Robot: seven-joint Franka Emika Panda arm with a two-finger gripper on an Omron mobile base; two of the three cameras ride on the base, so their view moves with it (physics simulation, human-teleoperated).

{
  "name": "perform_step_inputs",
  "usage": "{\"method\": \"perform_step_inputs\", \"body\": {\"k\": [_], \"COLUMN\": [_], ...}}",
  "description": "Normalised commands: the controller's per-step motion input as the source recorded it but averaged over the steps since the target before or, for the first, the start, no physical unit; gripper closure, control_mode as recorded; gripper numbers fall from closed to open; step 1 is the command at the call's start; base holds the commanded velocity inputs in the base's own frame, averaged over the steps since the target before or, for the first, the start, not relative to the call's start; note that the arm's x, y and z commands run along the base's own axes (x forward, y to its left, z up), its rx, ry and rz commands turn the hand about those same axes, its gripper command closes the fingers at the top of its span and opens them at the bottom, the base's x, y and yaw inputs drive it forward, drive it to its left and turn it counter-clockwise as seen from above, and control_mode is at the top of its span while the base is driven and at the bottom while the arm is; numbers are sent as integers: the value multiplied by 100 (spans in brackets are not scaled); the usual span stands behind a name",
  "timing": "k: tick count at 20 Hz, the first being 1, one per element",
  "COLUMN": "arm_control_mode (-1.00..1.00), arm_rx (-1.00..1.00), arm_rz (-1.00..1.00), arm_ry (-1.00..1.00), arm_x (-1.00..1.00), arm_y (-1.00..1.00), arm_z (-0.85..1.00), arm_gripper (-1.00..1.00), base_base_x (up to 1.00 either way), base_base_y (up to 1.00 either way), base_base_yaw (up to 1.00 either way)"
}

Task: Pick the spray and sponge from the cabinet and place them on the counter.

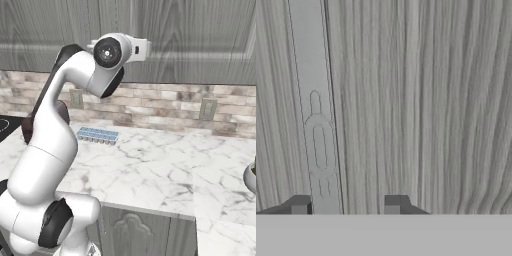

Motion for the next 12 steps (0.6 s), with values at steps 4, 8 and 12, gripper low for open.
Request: {"method": "perform_step_inputs", "body": {"k": [4, 8, 12], "arm_control_mode": [-100, -100, -100], "arm_rx": [0, 0, 0], "arm_rz": [0, 0, 0], "arm_ry": [1, 4, 4], "arm_x": [-38, -42, -42], "arm_y": [-100, -100, -100], "arm_z": [0, 0, 0], "arm_gripper": [100, 100, 100], "base_base_x": [0, 0, 0], "base_base_y": [0, 0, 0], "base_base_yaw": [0, 0, 0]}}
